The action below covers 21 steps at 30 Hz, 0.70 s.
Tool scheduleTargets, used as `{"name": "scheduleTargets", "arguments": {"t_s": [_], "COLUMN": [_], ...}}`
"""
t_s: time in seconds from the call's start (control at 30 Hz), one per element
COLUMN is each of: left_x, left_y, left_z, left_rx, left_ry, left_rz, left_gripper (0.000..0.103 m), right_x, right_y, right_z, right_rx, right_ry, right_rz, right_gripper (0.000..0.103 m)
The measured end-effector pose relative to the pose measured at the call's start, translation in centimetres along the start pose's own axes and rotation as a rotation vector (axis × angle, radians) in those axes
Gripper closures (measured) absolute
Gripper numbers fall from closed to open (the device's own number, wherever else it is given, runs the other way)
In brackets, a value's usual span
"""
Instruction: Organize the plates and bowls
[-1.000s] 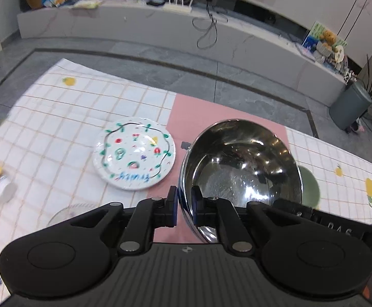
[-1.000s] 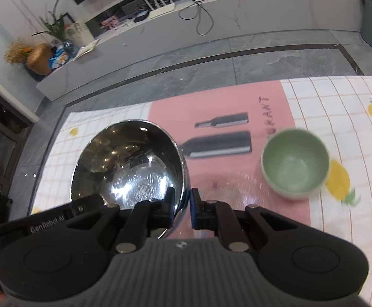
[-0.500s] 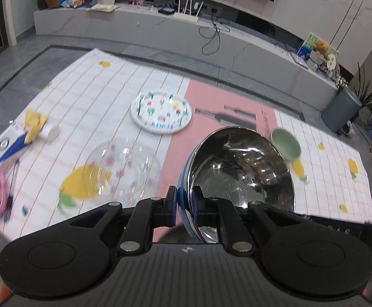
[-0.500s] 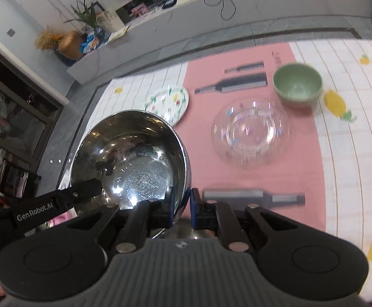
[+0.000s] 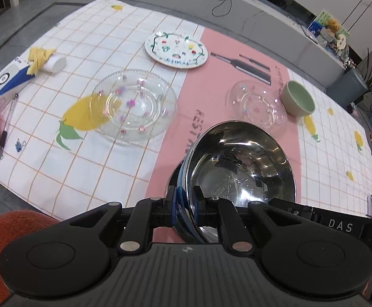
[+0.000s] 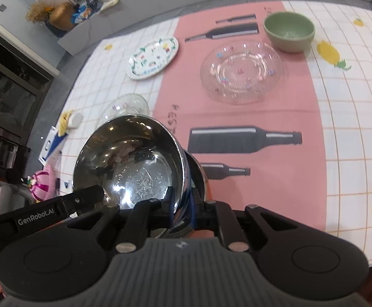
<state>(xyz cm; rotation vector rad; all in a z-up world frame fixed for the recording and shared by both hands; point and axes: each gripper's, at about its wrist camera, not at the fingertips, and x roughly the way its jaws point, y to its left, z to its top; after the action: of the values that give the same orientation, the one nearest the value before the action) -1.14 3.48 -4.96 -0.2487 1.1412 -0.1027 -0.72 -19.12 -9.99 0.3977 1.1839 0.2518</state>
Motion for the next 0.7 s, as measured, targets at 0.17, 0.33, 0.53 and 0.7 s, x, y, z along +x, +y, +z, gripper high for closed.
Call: {"name": "scheduleTargets", "arguments": {"t_s": [0.17,0.33,0.53,0.7], "left_x": [0.6,0.8,1.2,1.6], "left_y": [0.2,0.0,-0.1,-0.1], "left_z": [-0.4,-0.5,-0.7,-0.7], "left_rx": [-0.006,0.002,0.014,0.016], "left_ry": [0.032,0.040,0.059,0.058], "left_rz": [0.000,0.011,0.033,0.039], "left_gripper": [0.090,0.090,0.090,0.090], "right_x": [0.6,1.0,1.5,1.9], "right_y": [0.0,0.1,-0.1,0.1], "right_z": [-0.2,-0.2,-0.2,-0.3], "right_rx": [-0.009,-0.015,-0.017,-0.028], "right_ry": [0.018,0.032,0.045,0.039], "right_rz": [-0.016,-0.029,-0.036,-0.052], "right_gripper": [0.093,0.094,0.094,0.093]}}
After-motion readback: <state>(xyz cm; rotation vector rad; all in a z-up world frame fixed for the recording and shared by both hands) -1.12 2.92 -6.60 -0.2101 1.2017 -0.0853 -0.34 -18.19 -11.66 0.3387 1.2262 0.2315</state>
